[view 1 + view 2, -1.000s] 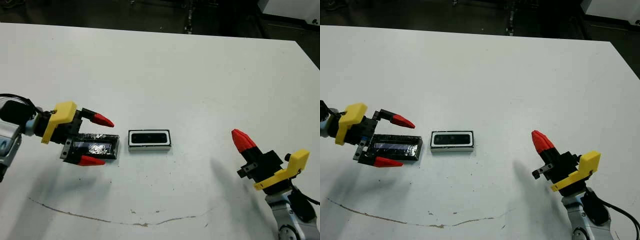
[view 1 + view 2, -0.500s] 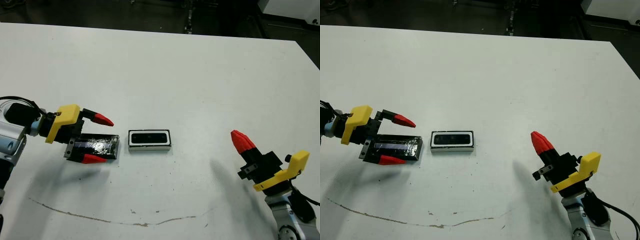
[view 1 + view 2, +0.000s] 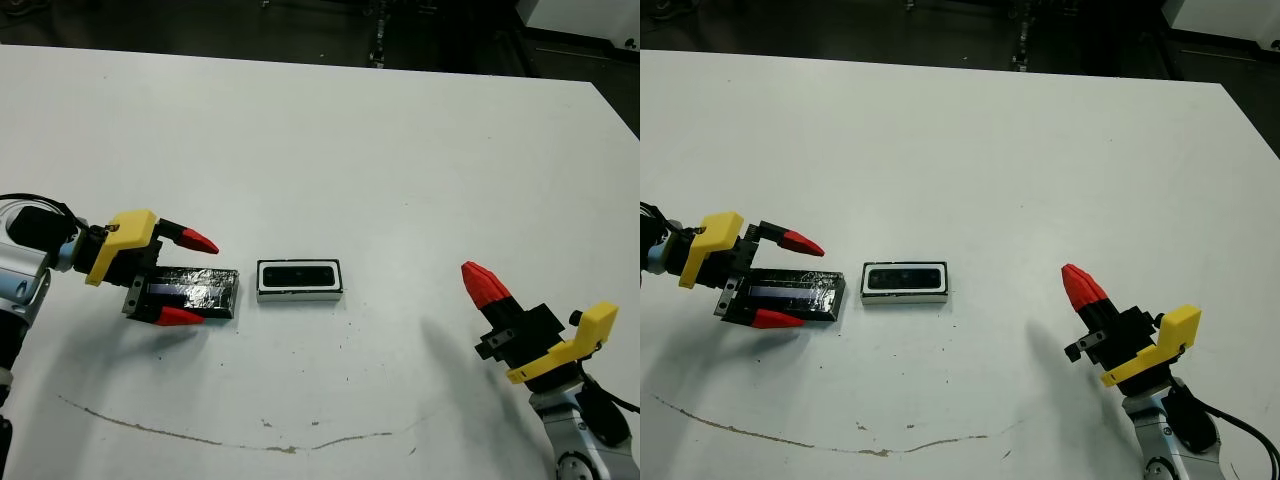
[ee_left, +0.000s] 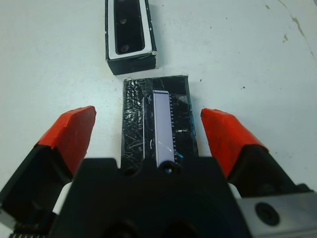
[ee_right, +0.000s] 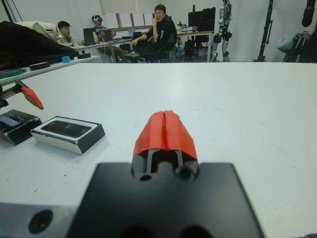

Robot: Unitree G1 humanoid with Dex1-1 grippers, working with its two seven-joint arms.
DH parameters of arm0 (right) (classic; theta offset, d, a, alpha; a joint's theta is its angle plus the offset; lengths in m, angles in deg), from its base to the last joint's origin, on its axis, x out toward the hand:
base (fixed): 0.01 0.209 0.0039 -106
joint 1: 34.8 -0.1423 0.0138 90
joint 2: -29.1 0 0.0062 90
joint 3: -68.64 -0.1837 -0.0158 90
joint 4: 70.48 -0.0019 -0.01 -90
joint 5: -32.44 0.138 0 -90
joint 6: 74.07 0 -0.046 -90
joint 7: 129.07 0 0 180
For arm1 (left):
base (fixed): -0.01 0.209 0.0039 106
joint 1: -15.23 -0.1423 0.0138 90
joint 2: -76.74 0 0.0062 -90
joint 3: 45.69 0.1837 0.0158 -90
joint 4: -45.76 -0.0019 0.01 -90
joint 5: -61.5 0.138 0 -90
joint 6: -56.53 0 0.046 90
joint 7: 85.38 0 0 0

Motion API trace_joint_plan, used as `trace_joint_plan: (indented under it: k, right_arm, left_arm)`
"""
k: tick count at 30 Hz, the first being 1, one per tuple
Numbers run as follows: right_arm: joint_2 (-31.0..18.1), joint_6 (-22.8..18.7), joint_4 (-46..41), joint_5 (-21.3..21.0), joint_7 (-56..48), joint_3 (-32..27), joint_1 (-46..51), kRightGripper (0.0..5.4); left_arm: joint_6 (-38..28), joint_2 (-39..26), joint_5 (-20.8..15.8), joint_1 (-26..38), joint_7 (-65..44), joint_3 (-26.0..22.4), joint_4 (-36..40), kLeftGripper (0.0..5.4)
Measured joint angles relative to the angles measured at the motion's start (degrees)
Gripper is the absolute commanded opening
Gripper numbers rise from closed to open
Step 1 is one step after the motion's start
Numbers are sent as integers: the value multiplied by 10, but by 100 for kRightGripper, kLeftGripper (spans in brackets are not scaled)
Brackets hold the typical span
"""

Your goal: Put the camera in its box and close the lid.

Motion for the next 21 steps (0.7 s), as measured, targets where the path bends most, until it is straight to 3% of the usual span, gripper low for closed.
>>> trace_joint_plan:
  k: [10, 18, 21]
  right_arm:
    - [0, 0, -3, 0, 1, 1, 2, 1]
    - [0, 0, -4, 6, 0, 2, 3, 1]
    - [0, 0, -3, 8, -1, 2, 3, 0]
  left_arm:
    - [15, -4, 27, 4, 6, 9, 5, 540]
    - [110, -6, 25, 3, 35, 7, 15, 540]
    - [143, -10, 26, 2, 42, 7, 32, 516]
